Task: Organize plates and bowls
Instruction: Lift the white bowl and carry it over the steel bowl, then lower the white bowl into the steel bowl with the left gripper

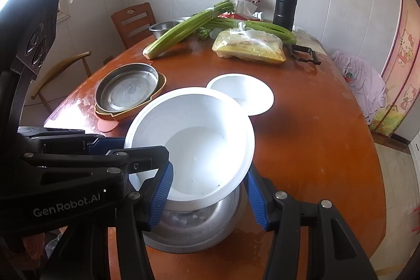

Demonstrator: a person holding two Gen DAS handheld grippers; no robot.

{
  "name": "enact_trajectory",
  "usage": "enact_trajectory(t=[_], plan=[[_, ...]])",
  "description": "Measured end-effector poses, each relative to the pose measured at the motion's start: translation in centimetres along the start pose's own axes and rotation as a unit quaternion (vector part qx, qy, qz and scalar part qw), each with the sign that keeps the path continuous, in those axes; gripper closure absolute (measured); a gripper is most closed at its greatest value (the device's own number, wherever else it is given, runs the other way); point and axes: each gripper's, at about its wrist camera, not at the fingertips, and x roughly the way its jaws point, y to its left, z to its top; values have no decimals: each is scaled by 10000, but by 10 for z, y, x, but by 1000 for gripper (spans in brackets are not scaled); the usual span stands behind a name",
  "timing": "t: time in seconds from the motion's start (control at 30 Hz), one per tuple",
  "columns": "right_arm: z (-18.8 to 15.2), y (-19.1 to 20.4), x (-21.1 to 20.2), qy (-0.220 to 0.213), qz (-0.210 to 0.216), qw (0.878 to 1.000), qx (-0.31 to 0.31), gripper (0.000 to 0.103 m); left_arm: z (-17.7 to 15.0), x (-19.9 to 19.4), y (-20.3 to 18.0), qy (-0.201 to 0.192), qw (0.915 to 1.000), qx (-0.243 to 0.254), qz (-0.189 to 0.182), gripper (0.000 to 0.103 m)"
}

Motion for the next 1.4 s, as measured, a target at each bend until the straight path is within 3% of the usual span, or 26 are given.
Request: enact_trajectory(t=[0.83, 1.4], plan=[[-20, 6, 25, 461, 273, 9986, 17, 48, -15, 24, 16, 373, 9990, -73, 249, 79], [-20, 6, 34, 538, 302, 9981, 22, 48, -13, 26, 19, 351, 9985, -4, 408, 76]])
